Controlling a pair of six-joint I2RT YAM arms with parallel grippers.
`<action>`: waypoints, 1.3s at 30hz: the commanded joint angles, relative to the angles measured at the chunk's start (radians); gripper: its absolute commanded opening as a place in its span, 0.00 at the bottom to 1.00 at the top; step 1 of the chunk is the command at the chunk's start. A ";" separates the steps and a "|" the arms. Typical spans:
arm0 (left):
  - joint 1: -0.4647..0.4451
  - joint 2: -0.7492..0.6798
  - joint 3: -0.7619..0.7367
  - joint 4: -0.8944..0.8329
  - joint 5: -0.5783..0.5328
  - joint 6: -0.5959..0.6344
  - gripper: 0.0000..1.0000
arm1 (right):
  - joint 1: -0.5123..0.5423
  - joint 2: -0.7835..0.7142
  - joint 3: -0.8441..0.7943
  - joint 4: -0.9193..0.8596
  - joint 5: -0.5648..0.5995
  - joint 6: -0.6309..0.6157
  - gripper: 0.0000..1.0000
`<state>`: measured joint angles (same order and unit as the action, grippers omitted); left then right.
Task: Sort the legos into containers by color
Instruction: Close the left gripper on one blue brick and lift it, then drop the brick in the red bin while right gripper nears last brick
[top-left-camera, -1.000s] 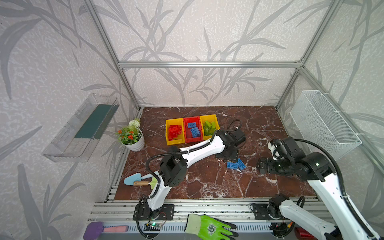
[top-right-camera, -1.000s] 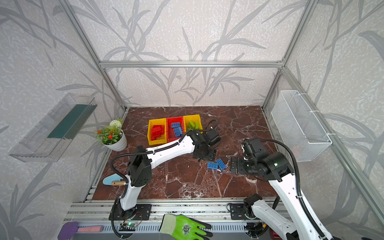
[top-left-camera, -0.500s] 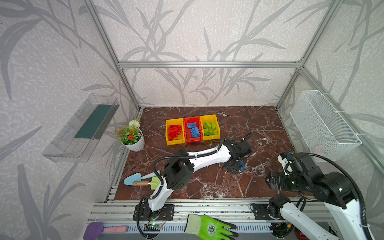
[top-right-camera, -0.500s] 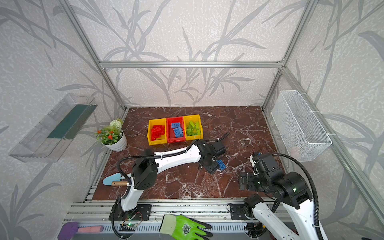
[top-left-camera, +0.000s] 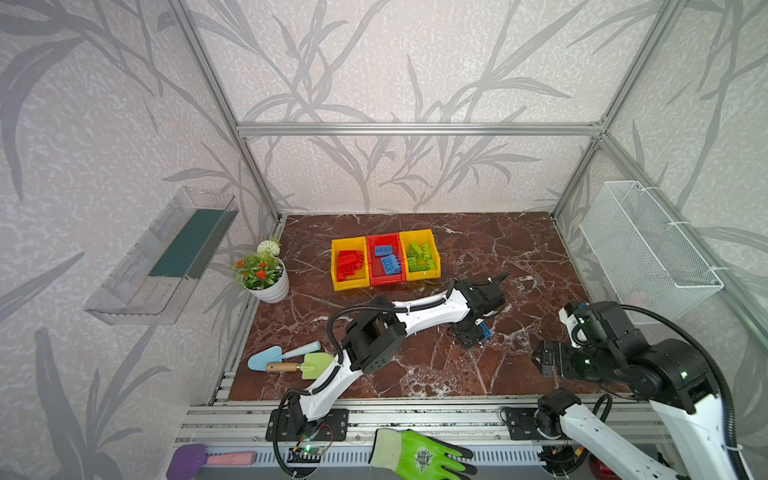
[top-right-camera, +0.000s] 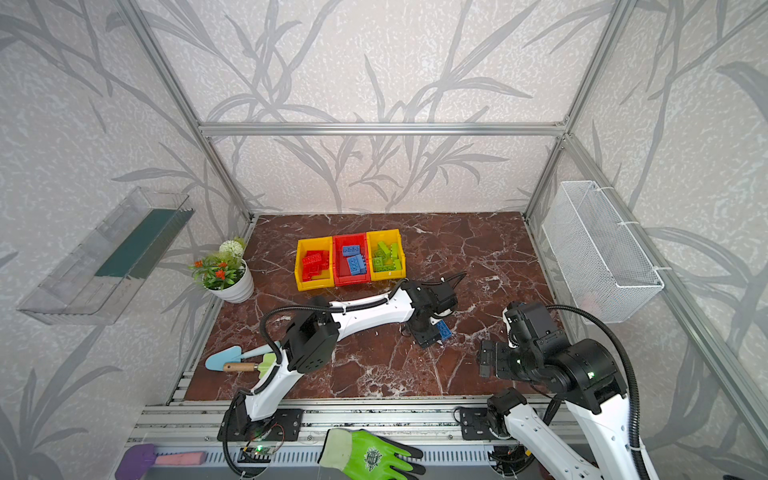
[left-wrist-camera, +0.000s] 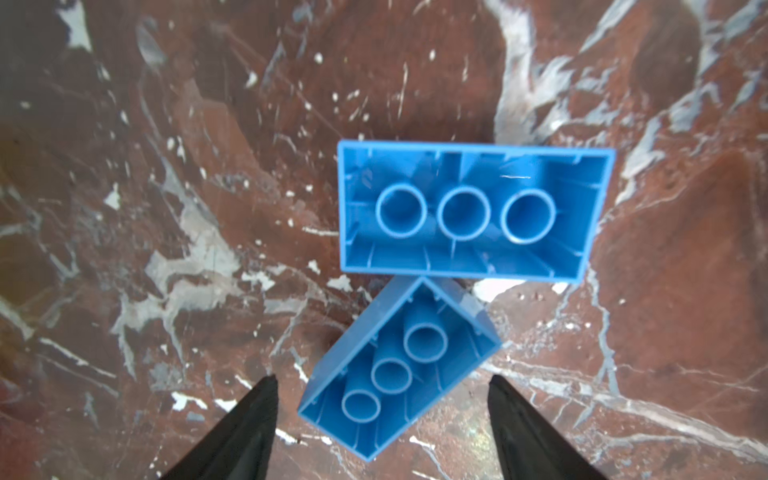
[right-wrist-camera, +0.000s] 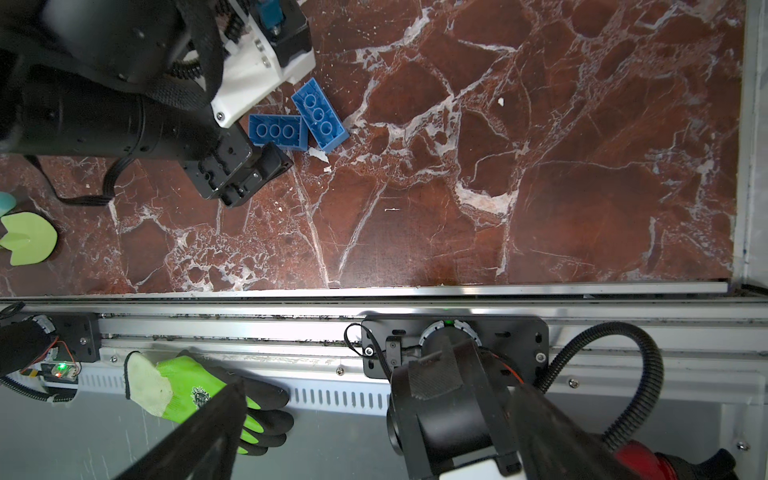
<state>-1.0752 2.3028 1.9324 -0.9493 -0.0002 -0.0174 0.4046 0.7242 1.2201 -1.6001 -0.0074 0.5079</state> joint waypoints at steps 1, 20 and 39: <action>0.004 0.033 0.036 -0.009 0.034 0.072 0.79 | -0.004 0.019 0.025 -0.057 0.016 0.009 0.99; 0.047 -0.058 -0.066 0.013 0.067 0.003 0.18 | -0.004 0.045 0.042 -0.023 0.035 0.029 0.99; 0.582 -0.295 -0.099 0.027 0.033 -0.052 0.15 | -0.004 0.465 -0.012 0.425 -0.026 0.003 0.99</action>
<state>-0.5205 1.9446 1.7939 -0.8890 0.0261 -0.0895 0.4046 1.1343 1.1954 -1.2751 -0.0277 0.5243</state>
